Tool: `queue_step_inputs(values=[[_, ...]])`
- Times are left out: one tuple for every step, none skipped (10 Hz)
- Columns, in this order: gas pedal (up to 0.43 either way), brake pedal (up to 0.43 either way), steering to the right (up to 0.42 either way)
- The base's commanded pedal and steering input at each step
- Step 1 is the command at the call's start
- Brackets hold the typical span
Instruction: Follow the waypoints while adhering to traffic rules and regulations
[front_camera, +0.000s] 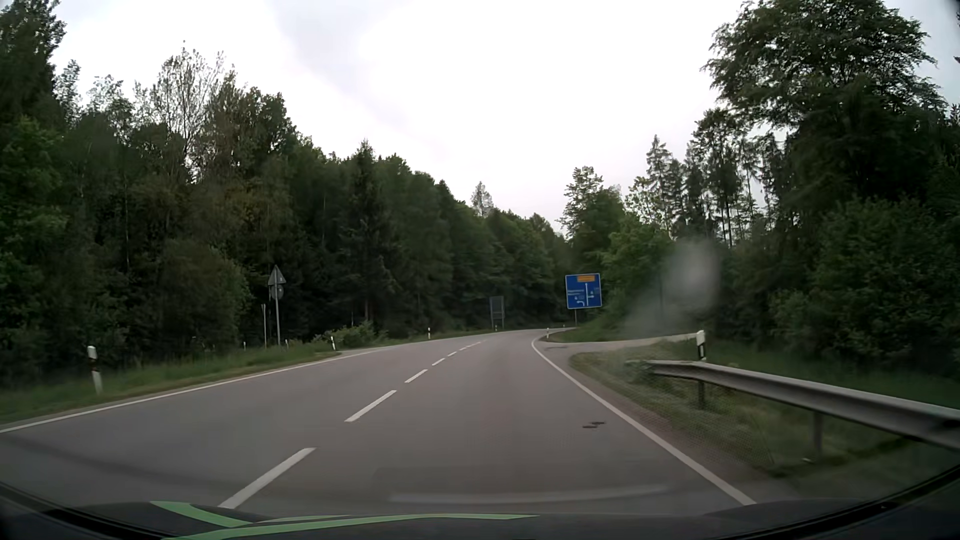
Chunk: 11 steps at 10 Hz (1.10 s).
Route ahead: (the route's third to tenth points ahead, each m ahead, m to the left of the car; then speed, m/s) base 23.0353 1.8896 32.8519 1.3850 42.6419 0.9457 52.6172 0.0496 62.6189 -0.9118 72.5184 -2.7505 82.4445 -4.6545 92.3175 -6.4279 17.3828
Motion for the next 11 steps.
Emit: queue_step_inputs(values=[[0.150, 0.000, 0.012], [0.138, 0.000, 0.012], [0.138, 0.000, 0.012], [0.118, 0.000, 0.012], [0.110, 0.000, 0.012], [0.110, 0.000, 0.012], [0.087, 0.000, 0.012], [0.087, 0.000, 0.012], [0.079, 0.000, 0.012], [0.079, 0.000, 0.012], [0.079, 0.000, 0.012]])
